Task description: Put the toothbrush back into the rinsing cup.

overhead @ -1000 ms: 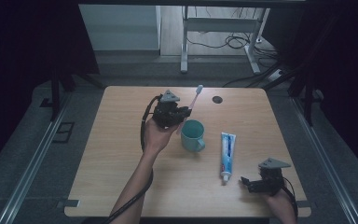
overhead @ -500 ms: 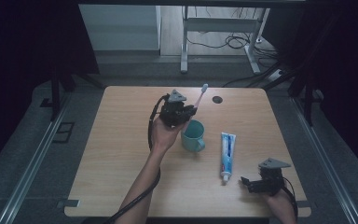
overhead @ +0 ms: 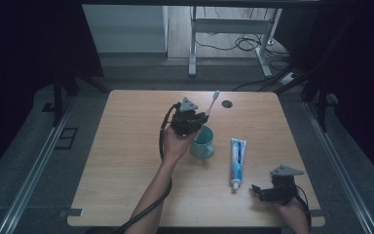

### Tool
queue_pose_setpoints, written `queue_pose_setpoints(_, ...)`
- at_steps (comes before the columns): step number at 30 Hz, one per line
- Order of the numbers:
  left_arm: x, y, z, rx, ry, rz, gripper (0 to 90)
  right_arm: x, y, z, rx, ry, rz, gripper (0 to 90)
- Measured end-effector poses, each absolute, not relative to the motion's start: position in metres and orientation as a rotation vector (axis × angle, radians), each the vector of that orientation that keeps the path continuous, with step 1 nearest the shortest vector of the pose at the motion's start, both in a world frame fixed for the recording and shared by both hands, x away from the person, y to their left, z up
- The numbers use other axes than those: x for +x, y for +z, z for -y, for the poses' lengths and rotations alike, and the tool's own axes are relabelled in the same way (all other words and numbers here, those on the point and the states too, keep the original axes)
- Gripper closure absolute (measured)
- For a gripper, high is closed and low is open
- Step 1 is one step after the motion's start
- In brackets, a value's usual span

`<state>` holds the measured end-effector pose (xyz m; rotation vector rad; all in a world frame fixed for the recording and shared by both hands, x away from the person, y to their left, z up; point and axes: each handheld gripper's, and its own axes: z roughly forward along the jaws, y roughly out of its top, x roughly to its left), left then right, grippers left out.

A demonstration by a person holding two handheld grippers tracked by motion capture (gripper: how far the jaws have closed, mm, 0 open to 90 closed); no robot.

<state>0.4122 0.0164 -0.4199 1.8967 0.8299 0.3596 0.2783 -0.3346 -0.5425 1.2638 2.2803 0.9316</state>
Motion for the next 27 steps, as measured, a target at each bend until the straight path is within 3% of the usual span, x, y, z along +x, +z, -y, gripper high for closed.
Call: queue_pose_setpoints(27, 0.409, -0.459, -0.014, 1.918, 0.318, -0.896, 78.8, 0.278, -0.543, 0.335, 1.265, 0.932, -2.280, 0.0)
